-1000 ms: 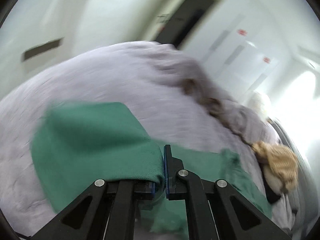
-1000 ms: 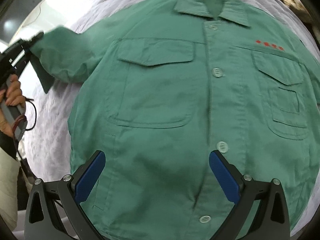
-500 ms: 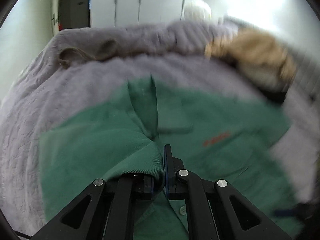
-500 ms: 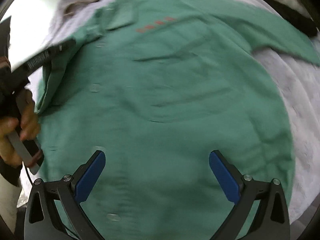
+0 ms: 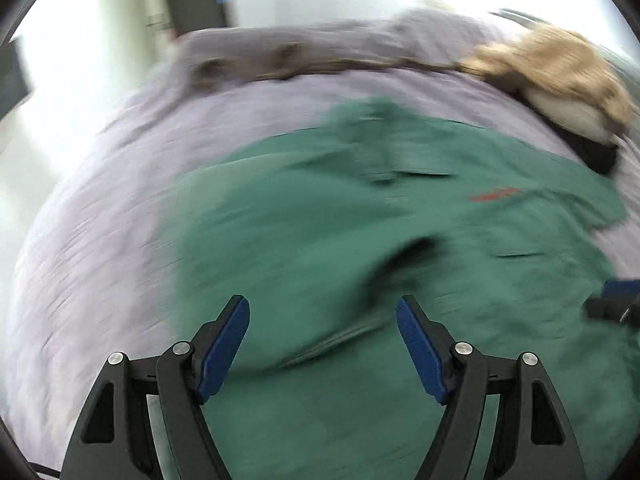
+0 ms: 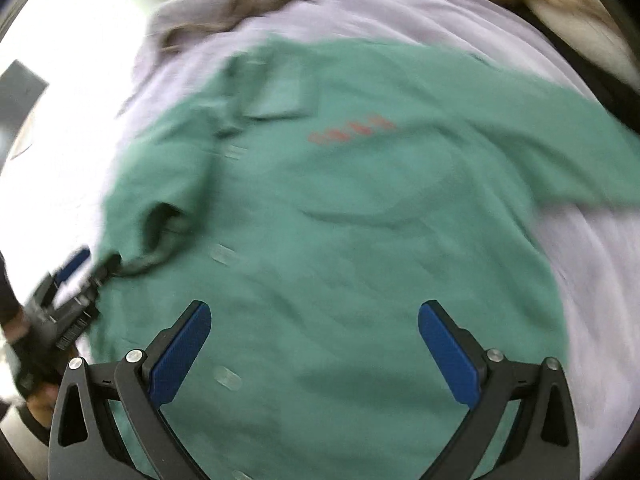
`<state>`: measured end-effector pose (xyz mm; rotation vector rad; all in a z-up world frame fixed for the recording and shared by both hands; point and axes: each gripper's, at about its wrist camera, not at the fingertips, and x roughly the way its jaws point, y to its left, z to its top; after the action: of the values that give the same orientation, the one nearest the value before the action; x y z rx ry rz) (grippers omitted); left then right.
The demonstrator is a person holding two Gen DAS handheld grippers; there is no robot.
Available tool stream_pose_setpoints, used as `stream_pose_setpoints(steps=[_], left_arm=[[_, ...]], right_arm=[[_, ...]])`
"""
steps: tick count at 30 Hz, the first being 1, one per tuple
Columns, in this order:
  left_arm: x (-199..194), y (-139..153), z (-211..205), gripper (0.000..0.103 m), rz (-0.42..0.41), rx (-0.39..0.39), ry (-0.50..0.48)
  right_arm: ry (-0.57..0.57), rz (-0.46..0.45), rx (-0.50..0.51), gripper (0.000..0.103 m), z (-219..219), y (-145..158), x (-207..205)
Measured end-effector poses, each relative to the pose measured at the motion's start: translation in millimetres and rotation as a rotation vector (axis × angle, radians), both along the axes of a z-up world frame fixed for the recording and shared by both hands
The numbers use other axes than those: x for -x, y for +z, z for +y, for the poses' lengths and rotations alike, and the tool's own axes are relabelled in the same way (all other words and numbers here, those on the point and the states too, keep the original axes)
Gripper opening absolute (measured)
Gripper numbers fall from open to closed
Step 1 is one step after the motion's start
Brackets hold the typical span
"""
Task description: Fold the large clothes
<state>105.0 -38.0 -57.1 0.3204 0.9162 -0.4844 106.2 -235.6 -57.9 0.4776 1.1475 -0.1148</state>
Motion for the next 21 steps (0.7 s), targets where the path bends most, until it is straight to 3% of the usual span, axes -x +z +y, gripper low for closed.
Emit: stream_pose_setpoints(steps=[4, 9, 12, 15, 19, 21], left_arm=[[-26, -28, 64, 0.077, 0.039, -0.097, 0.254], [-45, -49, 109, 0.077, 0.143, 0.063, 0.425], [-44, -54, 121, 0.077, 0.15, 0.114, 0.49], [-38, -57, 130, 0.077, 0.16, 0.14, 0.515], [-33, -54, 133, 0.077, 0.161, 0.139, 0.531], [-34, -54, 132, 0.077, 0.156, 0.129, 0.529]], right_arm=[[0.171, -0.053, -0.018, 0.103, 62, 2, -67], [0.314, -0.069, 0.031, 0.103, 139, -12, -131], [0.347, -0.04, 0.069, 0.103, 164, -26, -152], [0.393, 0.021, 0.198, 0.103, 186, -34, -162], [0.381, -0.083, 0.282, 0.102, 190, 0, -139], [0.374, -0.099, 0.272, 0.102, 191, 6, -137]])
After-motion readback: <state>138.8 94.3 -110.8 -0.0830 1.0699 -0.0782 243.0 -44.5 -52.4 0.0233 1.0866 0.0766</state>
